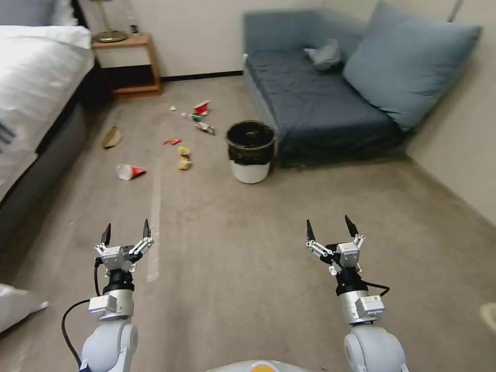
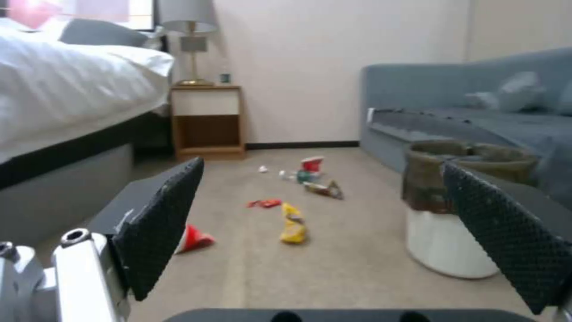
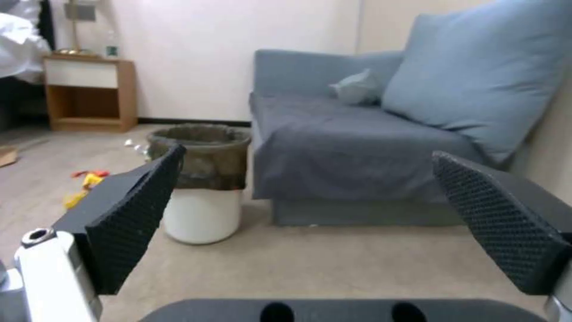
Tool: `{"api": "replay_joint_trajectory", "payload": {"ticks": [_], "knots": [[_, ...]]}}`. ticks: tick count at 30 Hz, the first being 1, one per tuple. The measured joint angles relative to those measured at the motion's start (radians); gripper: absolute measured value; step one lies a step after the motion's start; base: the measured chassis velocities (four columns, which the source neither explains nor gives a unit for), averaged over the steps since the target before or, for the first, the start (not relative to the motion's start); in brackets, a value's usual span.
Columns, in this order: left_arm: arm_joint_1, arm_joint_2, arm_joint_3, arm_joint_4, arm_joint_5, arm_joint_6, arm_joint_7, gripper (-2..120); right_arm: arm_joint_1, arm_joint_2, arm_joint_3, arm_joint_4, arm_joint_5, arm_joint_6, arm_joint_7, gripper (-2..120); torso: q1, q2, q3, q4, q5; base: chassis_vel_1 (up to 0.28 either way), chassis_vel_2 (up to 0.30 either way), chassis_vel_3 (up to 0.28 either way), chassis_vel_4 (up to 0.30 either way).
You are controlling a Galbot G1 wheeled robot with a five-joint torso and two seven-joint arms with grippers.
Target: Pick up the trash can from the floor.
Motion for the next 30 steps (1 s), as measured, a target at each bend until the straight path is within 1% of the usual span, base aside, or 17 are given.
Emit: {"api": "replay_joint_trajectory", "payload": {"ticks": [1,2,5,13,17,24,30], "knots": [[0.000,0.000,0.000,0.000,-0.001,-0.001,0.000,97,0.002,0.001,0.003,-0.004,-0.002,0.018,-0.012,100,0.000,0.000,0.000,-0.0001,0.0001,-0.053,-0.078,-0.048,-0.024],[0.000,0.000,0.001,0.000,-0.002,-0.001,0.000,97,0.005,0.001,0.004,-0.008,-0.002,0.032,-0.017,100,0.000,0.000,0.000,0.0004,-0.0001,-0.053,-0.021,-0.015,-0.024],[0.001,0.000,0.001,0.000,-0.001,-0.003,-0.004,97,0.010,0.002,0.005,-0.011,0.000,0.048,-0.022,100,0.000,0.000,0.000,0.0011,0.0000,-0.018,-0.007,-0.005,-0.008],[0.002,-0.003,0.002,-0.001,0.009,-0.006,-0.019,97,0.008,0.002,0.009,-0.024,0.020,0.081,-0.085,100,0.000,0.000,0.000,0.0005,0.0000,0.000,0.000,0.000,0.000],[0.003,-0.003,0.002,-0.001,0.011,-0.006,-0.021,97,0.007,0.002,0.007,-0.024,0.019,0.086,-0.093,100,0.000,0.000,0.000,0.0005,0.0000,0.000,0.000,0.000,0.000],[0.005,-0.007,0.002,0.000,0.013,-0.009,-0.021,97,0.001,0.002,0.011,-0.023,0.031,0.085,-0.144,100,0.000,0.000,0.000,0.0005,0.0000,0.000,0.000,0.000,0.000],[0.004,-0.008,0.002,0.005,0.013,-0.013,-0.023,97,0.001,0.003,0.014,-0.027,0.032,0.084,-0.162,100,0.000,0.000,0.000,0.0005,0.0000,0.000,0.000,0.000,0.000]]}}
